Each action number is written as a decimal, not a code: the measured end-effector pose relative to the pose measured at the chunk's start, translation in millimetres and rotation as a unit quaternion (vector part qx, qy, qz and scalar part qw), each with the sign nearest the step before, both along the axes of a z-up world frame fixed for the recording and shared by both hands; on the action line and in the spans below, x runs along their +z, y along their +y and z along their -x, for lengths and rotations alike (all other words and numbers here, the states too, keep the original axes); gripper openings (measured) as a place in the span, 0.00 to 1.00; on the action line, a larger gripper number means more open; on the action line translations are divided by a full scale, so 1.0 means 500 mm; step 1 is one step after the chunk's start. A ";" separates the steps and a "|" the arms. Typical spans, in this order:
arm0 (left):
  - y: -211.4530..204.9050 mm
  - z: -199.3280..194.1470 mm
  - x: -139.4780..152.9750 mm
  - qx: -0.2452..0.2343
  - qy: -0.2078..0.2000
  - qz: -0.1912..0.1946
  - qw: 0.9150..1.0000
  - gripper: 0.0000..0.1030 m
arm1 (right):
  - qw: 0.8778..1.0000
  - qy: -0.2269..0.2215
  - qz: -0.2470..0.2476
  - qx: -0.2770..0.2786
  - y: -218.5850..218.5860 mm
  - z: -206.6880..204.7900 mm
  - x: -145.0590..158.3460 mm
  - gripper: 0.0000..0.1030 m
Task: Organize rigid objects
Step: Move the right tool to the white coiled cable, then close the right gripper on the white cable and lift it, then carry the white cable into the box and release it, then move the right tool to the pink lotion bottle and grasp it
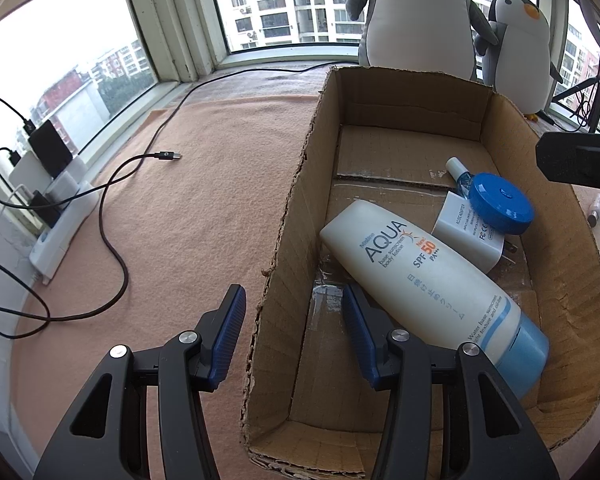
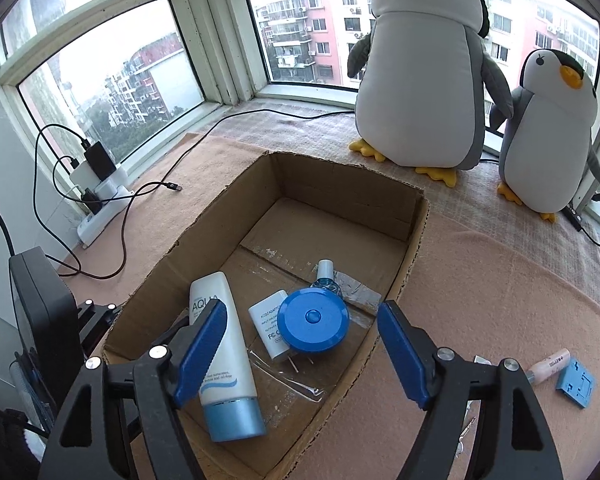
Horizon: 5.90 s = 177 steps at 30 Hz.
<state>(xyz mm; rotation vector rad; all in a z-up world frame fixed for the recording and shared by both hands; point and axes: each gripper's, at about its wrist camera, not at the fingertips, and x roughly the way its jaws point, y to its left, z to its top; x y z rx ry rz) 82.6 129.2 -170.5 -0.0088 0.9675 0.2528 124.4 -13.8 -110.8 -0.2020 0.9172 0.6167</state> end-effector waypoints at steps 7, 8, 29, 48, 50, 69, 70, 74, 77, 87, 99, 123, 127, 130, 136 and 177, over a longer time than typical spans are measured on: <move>0.000 0.000 0.000 0.000 0.000 0.000 1.000 0.47 | 1.000 -0.003 -0.012 -0.026 -0.079 -0.001 0.027 0.72; 0.000 0.000 0.000 0.000 0.000 0.001 1.000 0.47 | 0.999 -0.004 -0.011 -0.032 -0.097 -0.001 0.032 0.72; 0.001 -0.003 -0.001 -0.003 0.001 -0.005 1.000 0.47 | 0.984 0.059 -0.013 -0.165 -0.367 -0.009 -0.014 0.72; 0.002 -0.001 -0.001 -0.002 0.000 -0.003 1.000 0.47 | 0.987 0.106 0.056 -0.110 -0.233 -0.071 -0.103 0.29; 0.002 -0.001 -0.001 -0.001 0.000 -0.002 1.000 0.47 | 0.986 0.110 0.065 -0.111 -0.227 -0.077 -0.108 0.28; 0.002 0.000 0.000 -0.001 -0.001 0.000 1.000 0.48 | 0.985 0.116 0.095 -0.088 -0.179 -0.085 -0.128 0.16; 0.002 0.000 0.000 -0.001 -0.001 0.000 1.000 0.48 | 0.985 0.115 0.096 -0.087 -0.177 -0.084 -0.128 0.16; 0.002 -0.001 0.000 0.000 -0.001 0.000 1.000 0.48 | 0.986 0.116 0.089 -0.084 -0.180 -0.080 -0.129 0.12; 0.002 -0.001 0.000 -0.001 -0.001 0.000 1.000 0.48 | 0.986 0.116 0.084 -0.086 -0.186 -0.077 -0.127 0.12; 0.003 0.000 0.000 0.000 -0.001 0.000 1.000 0.48 | 0.990 0.091 0.058 -0.088 -0.194 -0.067 -0.075 0.12; 0.000 -0.002 0.000 -0.001 -0.001 0.001 1.000 0.48 | 0.998 0.039 0.014 -0.055 -0.108 -0.067 0.014 0.12; 0.001 -0.003 0.000 -0.001 -0.002 0.000 1.000 0.48 | 0.999 0.025 0.030 -0.020 0.022 -0.111 -0.012 0.12; 0.001 -0.003 0.000 -0.001 -0.002 0.001 1.000 0.48 | 0.999 0.026 0.031 -0.020 0.024 -0.113 -0.017 0.12; 0.001 -0.003 0.000 -0.001 -0.002 0.000 1.000 0.48 | 0.999 0.027 0.030 -0.020 0.024 -0.113 -0.018 0.12; 0.003 -0.004 0.001 -0.001 -0.002 0.000 1.000 0.48 | 1.000 0.019 0.015 -0.019 0.019 -0.108 -0.004 0.38; 0.001 -0.004 -0.001 -0.003 0.000 -0.016 1.000 0.48 | 0.966 0.118 -0.047 -0.223 -0.418 -0.098 -0.060 0.55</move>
